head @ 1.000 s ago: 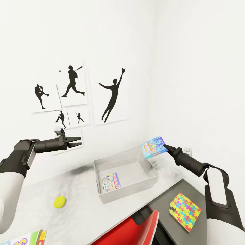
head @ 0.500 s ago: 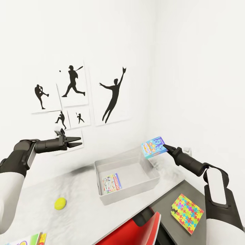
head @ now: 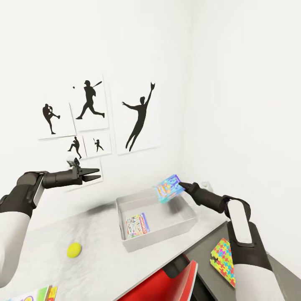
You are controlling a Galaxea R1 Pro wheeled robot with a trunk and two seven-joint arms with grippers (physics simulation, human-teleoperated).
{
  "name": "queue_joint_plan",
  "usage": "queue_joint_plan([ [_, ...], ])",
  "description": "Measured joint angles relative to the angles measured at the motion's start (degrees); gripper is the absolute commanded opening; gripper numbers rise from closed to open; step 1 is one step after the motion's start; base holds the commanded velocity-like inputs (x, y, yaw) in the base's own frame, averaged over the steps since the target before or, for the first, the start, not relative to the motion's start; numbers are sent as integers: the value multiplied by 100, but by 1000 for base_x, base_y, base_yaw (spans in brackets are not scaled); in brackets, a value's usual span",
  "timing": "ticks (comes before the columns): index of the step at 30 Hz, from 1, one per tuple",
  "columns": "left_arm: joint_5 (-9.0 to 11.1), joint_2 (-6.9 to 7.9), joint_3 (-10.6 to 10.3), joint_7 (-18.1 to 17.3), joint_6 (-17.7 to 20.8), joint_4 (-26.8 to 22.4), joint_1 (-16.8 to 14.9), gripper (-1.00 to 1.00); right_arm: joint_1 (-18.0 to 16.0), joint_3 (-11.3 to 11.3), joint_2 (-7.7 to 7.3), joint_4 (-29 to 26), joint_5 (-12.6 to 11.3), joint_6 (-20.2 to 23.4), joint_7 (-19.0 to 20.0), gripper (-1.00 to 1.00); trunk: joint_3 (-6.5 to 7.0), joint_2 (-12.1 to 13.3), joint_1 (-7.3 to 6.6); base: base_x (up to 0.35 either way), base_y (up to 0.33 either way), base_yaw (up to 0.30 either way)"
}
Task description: Put all the toys in the child's room - the three board games (two on the bed and one on the table), the two jigsaw puzzles on the table, and the tennis ball on the table - inside the toy box on the table in the child's room.
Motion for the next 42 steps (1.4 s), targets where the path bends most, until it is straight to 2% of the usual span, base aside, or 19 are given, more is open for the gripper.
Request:
queue_joint_plan([
  [1,3,0,-1,0,0,0,0,100,-52,19,93,71,19,2,-62,-100,0,1,0,0,0,0],
  [4,4,1,-3,0,0,-1,0,100,-156,48,219,267,33,6,-226,-100,0,0,0,0,0,0],
  [8,6,11,3,0,1,-1,1,100,-203,62,276,448,37,8,-315,-100,0,0,0,0,0,0],
  [19,9,25,5,0,6,-1,1,100,-166,54,289,529,13,0,-316,-100,0,0,0,0,0,0],
  [27,7,27,5,0,9,-1,7,100,-170,62,289,932,15,1,-317,-100,0,0,0,0,0,0],
  [31,7,-21,-11,0,12,-1,137,100,-256,150,211,830,19,-128,-343,-100,0,-1,0,0,0,0],
  [34,-2,-37,-12,0,11,1,203,100,-202,73,241,858,42,-66,-337,-100,0,0,0,0,0,0],
  [36,-5,-48,-12,0,10,1,217,100,-183,60,194,865,42,-47,-335,-100,0,0,0,0,0,0],
  [37,-6,-53,-13,0,10,2,225,100,-176,54,162,867,52,-40,-334,100,0,0,0,0,0,0],
  [42,-8,-62,-16,0,9,4,237,100,-165,45,57,871,25,-28,-331,100,0,-1,0,0,0,0],
])
